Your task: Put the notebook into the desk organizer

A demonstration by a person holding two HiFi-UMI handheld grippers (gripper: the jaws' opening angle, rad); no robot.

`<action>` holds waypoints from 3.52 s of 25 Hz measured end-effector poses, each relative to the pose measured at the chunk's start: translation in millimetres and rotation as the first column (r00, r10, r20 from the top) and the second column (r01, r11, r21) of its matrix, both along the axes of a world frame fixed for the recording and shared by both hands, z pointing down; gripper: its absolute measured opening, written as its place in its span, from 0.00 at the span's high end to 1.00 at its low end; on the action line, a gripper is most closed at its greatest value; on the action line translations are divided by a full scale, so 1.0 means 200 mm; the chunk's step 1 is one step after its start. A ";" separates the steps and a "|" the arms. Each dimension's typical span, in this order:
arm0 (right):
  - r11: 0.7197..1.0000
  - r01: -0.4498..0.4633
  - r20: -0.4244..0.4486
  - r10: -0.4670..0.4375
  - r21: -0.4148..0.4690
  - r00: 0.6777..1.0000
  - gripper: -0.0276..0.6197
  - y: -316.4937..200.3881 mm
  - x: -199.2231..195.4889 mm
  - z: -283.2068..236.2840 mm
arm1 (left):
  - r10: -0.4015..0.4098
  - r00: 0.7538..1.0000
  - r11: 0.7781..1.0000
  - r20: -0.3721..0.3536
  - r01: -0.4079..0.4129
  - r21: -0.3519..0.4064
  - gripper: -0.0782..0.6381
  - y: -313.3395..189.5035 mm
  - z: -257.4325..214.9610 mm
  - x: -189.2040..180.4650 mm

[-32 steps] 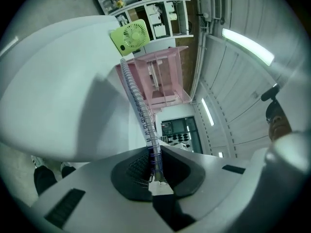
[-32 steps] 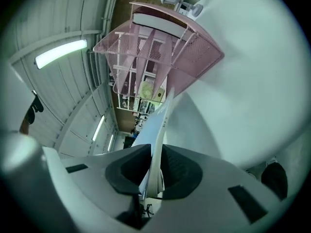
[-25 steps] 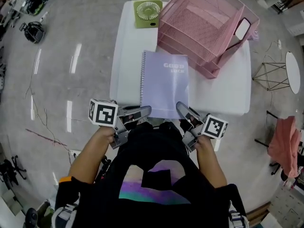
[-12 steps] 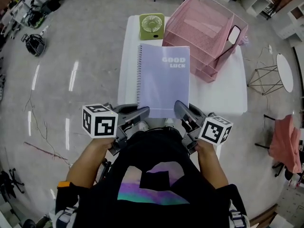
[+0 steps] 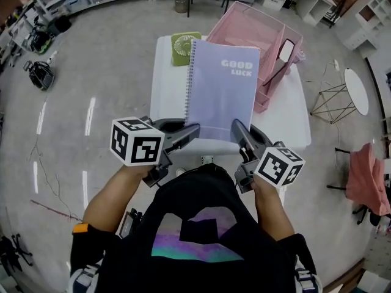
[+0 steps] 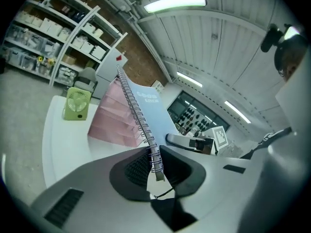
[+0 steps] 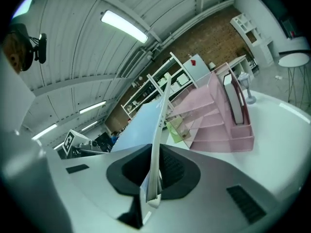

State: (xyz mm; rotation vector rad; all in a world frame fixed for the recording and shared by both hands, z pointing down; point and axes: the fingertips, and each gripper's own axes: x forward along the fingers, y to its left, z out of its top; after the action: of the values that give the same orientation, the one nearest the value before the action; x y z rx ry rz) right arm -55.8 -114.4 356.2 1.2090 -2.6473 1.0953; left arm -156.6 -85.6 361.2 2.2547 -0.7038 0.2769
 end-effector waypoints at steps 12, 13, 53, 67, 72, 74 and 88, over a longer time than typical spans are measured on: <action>0.978 -0.177 -0.146 0.193 0.113 0.970 0.88 -0.53 0.30 -0.24 | 0.079 0.994 0.994 0.080 -0.085 0.074 0.81 -0.61 -0.22 0.31; 0.976 -0.184 -0.158 0.201 0.115 0.967 0.88 -0.57 0.32 -0.24 | 0.082 0.993 0.993 0.083 -0.089 0.078 0.81 -0.66 -0.23 0.34; 0.931 -0.360 -0.535 0.272 -0.065 0.800 0.69 -1.11 0.30 -0.03 | -0.132 0.929 0.991 0.346 0.135 0.016 0.67 -1.35 0.09 0.31; 0.941 -0.321 -0.742 0.293 0.110 0.604 0.58 -1.07 0.30 -0.04 | -0.252 0.847 0.950 0.468 0.123 0.288 0.57 -1.26 0.01 0.25; 0.945 -0.312 -0.759 0.277 0.102 0.589 0.56 -1.15 0.28 -0.04 | -0.271 0.858 0.944 0.436 0.150 0.293 0.57 -1.23 0.02 0.23; 0.943 -0.310 -0.771 0.288 0.124 0.568 0.52 -1.14 0.29 -0.06 | -0.275 0.864 0.941 0.422 0.152 0.302 0.57 -1.22 0.01 0.22; 0.890 -0.259 -0.682 0.454 0.375 0.574 0.59 -0.96 0.33 -0.32 | -0.324 0.882 0.894 0.341 0.167 0.415 0.57 -1.10 -0.16 0.22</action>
State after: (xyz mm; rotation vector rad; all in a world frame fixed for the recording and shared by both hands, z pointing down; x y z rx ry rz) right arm 10.3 -305.9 292.3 1.8032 -1.9181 0.1398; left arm -113.2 -305.0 329.8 2.4509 -1.3598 0.5275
